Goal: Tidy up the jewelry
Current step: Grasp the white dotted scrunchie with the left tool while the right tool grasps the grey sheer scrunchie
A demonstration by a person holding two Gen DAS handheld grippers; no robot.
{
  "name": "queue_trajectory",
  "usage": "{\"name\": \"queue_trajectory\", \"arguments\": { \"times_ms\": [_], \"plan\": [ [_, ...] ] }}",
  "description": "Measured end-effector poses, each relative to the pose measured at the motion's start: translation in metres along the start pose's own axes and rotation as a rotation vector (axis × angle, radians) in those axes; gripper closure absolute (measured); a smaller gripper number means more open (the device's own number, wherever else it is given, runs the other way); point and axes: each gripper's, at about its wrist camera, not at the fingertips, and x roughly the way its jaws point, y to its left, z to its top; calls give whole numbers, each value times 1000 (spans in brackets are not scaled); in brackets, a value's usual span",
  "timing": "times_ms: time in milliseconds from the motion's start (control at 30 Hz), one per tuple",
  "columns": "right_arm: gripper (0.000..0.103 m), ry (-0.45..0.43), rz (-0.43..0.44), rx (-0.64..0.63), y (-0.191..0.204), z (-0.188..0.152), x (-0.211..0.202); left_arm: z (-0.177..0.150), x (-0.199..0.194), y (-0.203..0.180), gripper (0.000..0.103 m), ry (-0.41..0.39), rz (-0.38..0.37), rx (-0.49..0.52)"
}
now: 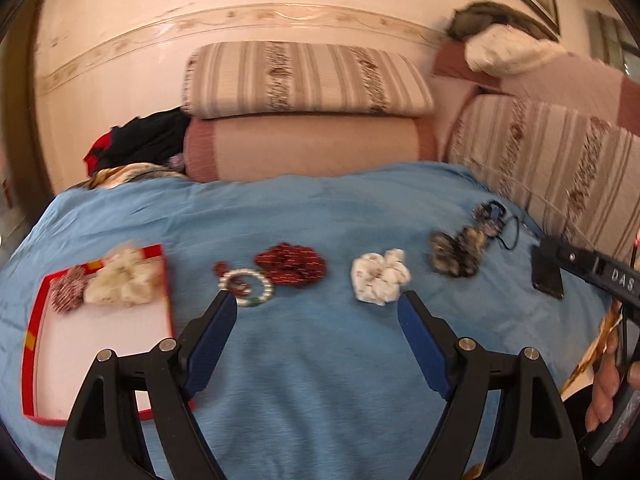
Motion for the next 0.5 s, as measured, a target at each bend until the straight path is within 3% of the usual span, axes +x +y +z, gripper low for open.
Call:
{"name": "queue_trajectory", "arguments": {
  "times_ms": [333,500],
  "plan": [
    [44,10,-35,66,-32,15,18,17,45,-44,21,40,-43,87],
    [43,55,-64,71,-39,34,56,26,92,-59,21,85,-70,150]
  ]
}}
